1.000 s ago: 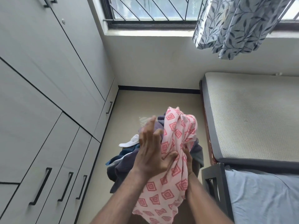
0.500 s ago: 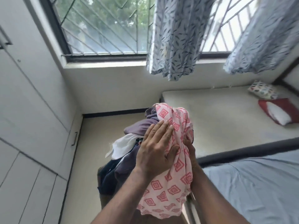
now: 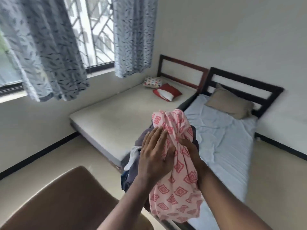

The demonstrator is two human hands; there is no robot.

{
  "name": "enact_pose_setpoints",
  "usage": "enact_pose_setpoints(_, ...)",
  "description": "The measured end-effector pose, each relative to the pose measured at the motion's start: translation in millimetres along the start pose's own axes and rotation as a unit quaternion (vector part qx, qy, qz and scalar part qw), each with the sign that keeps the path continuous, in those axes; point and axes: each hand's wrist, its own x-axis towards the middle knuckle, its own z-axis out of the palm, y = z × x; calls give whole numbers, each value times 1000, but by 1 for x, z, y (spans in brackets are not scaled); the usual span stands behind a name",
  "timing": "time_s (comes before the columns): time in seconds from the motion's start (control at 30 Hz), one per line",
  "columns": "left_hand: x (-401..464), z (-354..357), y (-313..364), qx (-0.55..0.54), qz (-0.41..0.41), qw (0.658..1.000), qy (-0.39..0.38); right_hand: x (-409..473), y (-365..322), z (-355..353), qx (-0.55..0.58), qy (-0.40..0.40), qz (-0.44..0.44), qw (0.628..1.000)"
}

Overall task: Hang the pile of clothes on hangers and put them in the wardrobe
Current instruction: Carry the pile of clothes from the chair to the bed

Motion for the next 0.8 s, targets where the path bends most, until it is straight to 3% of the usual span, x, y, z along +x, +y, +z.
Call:
enact_pose_setpoints(0.07,-14,28,40,-41,-18,998,-49,-25,-12,-54,16,-6,-34,999)
enact_pose_setpoints(0.13,-29,65,90,-71,-33,992,-97,-47,-23,-115,-39,73,-106,991)
enact_pose_setpoints(0.2,-46,96,124,-86,-51,988,-116,-75,-35,-158,-76,101,-109,986)
enact_pose_setpoints(0.33,-95,160,214,-96,-60,979,-169,-130,-54,-268,-37,96,-69,992)
enact_pose_setpoints(0.53,-164,237,340,-100,-46,963,-247,-208,-67,-418,17,176,-63,982)
enact_pose_setpoints(0.8,-145,355,437,-133,-35,953,-269,-218,-148,-546,-1,232,-53,971)
